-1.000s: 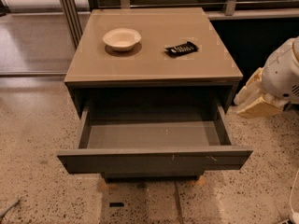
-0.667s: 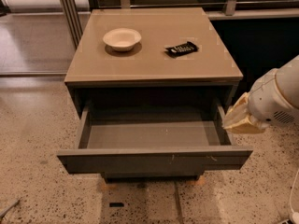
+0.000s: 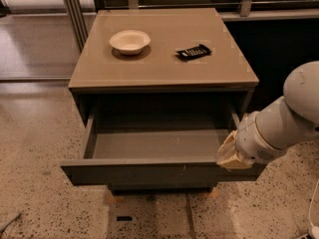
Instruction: Close top drawer
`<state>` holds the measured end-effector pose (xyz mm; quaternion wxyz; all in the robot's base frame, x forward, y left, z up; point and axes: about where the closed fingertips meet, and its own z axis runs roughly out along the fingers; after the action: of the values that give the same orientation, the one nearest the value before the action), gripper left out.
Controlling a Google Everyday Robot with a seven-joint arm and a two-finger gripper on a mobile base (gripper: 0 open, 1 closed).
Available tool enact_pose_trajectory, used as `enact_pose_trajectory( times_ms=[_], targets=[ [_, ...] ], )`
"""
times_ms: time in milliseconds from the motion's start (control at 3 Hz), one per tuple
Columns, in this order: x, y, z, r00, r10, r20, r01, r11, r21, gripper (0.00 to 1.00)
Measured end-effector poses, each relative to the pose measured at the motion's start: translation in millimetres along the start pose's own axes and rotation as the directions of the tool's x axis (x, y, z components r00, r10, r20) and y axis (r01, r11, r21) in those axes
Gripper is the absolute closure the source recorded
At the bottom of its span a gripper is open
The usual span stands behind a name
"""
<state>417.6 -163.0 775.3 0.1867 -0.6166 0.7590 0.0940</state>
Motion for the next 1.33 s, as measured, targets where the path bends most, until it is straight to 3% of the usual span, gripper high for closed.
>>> enact_pose_trajectory(
  times_ms=[333,667,1333],
  targets=[
    [12,7,47,1.0,0.007,-0.015,-0.007,0.9988,-0.049,1.0],
    [12,8,49,1.0,-0.002,-0.018,0.001,0.9989,-0.047,1.0],
    [37,16,112,0.994,-0.104,-0.033,0.104,0.9945,-0.009,1.0]
  ],
)
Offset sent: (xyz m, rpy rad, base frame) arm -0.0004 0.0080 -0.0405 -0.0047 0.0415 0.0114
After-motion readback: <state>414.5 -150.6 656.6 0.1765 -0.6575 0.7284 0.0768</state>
